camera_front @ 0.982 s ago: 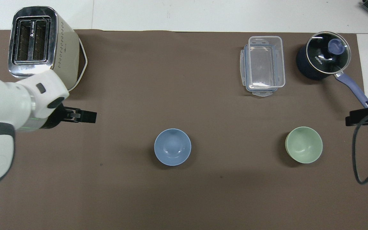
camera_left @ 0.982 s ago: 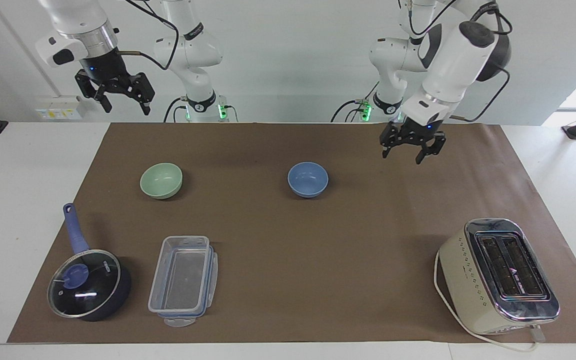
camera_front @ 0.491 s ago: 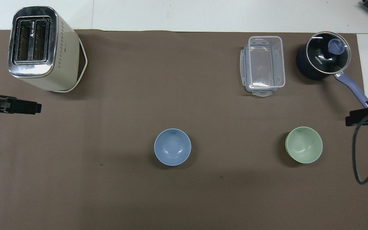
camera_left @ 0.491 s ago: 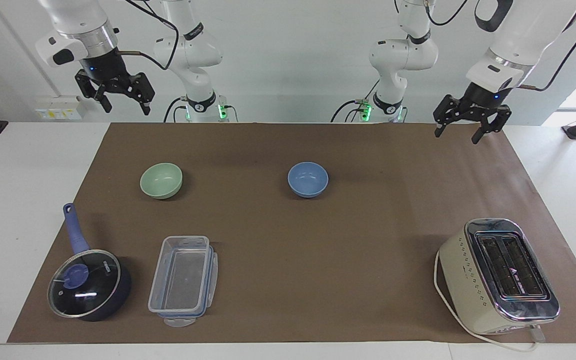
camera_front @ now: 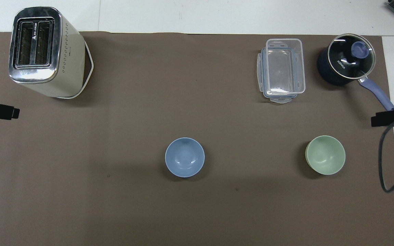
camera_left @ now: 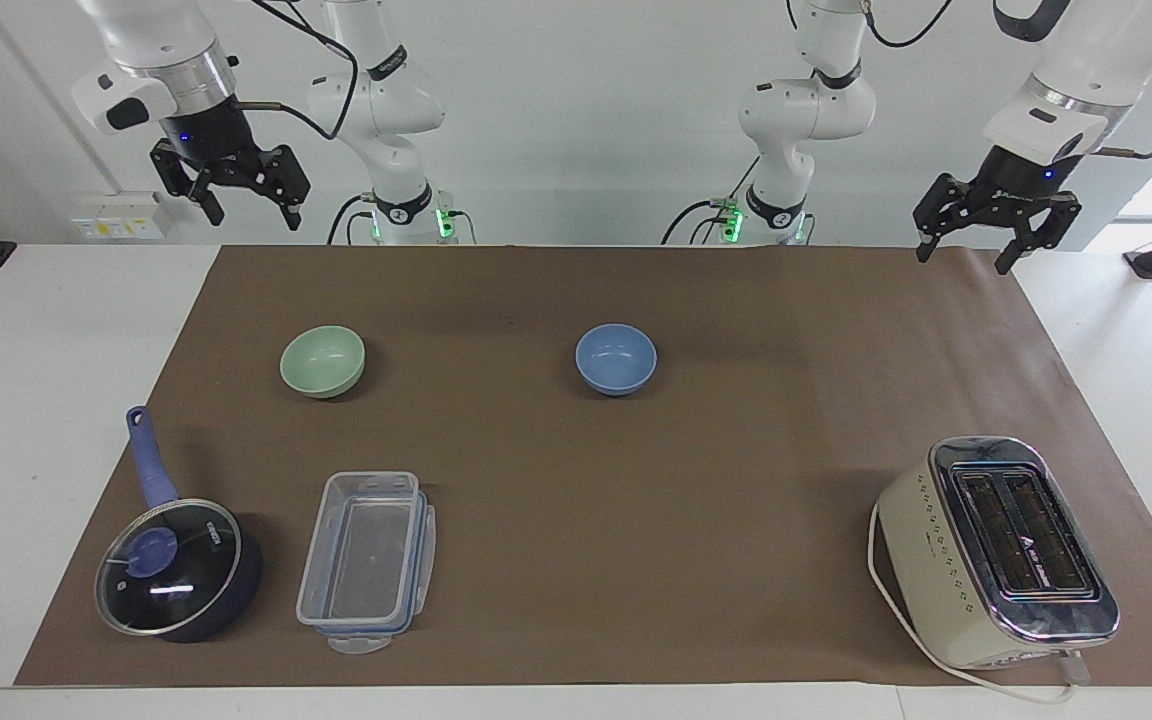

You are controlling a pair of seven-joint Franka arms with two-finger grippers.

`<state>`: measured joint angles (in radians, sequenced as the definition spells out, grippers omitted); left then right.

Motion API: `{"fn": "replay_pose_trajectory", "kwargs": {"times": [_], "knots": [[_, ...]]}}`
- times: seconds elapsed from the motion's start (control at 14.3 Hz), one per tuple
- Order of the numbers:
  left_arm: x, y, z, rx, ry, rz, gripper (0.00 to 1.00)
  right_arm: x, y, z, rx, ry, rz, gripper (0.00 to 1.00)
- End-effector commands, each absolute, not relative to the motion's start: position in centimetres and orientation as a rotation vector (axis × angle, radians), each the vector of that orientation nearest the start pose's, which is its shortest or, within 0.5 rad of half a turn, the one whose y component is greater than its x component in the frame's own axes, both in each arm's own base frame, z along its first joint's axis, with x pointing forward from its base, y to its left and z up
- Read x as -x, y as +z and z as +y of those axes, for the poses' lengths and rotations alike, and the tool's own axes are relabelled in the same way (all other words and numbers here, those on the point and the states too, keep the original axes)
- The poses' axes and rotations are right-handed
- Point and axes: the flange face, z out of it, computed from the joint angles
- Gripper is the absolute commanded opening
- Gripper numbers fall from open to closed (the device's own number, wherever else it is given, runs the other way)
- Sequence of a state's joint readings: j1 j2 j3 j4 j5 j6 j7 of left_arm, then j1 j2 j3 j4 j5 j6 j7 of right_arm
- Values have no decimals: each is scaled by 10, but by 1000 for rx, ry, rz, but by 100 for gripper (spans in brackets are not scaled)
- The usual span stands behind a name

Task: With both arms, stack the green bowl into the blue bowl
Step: 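Open the left gripper and withdraw it back to rest, then reach the right gripper to the rim of the green bowl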

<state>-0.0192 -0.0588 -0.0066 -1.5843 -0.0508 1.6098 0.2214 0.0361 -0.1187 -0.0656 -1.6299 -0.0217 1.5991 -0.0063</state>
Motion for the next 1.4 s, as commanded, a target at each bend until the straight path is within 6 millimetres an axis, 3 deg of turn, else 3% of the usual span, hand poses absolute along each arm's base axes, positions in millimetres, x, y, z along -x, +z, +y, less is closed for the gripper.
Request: {"fn": "replay_pose_trajectory", "kwargs": {"times": [0.0,0.14,0.35,0.56,0.7,0.98,1.33], "knots": [[-545,660,-17,3140,-107,407,100,-535,629,-41,3157,-160,19,100],[-544,661,-20,3142,-114,400,100,-546,596,-45,3163,-138,14,100],[-539,660,-22,3143,-97,392,100,-551,517,-61,3164,-45,-28,100],[-538,658,-25,3142,-92,402,100,-540,453,-78,3163,-29,-65,100],[-538,658,-25,3143,-89,402,100,-530,420,-86,3162,-33,-84,100],[-537,657,-25,3144,-80,400,100,-505,370,-97,3158,-19,-89,100],[-537,657,-26,3144,-75,402,100,-495,341,-105,3152,24,-103,100]]}}
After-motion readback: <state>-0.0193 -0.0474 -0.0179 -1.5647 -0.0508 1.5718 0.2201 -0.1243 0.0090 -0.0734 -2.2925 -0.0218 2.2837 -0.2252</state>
